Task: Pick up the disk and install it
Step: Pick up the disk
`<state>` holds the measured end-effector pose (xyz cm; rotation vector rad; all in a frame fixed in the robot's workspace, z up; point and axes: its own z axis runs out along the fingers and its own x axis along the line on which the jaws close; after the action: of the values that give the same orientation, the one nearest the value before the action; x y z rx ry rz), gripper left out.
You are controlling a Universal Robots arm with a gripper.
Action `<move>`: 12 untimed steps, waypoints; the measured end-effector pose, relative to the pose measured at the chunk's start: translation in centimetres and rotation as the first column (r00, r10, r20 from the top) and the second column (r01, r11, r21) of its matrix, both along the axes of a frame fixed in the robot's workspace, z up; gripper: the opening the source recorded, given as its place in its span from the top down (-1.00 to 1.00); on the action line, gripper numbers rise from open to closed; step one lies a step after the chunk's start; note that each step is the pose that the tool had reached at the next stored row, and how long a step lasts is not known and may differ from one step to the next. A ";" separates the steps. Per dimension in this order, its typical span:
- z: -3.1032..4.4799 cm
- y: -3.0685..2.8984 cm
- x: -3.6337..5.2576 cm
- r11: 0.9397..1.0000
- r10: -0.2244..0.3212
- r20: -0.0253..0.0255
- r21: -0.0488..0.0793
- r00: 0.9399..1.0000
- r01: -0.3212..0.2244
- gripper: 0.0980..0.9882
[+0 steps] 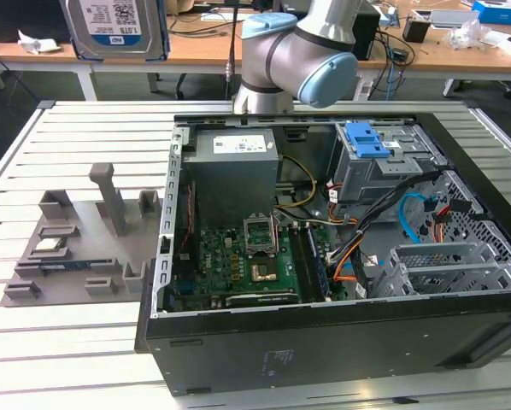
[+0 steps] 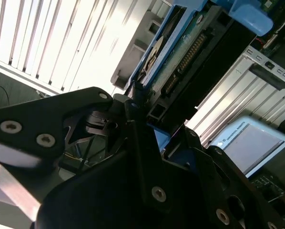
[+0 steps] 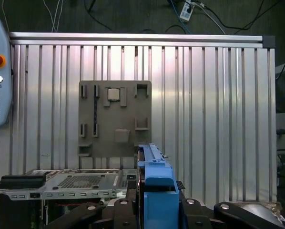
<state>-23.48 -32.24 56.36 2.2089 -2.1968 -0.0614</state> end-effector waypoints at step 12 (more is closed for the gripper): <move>-0.02 -0.06 5.24 1.000 0.000 0.000 0.000 1.000 0.000 0.39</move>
<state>-18.24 -32.30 56.34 2.2086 -2.1969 -0.0618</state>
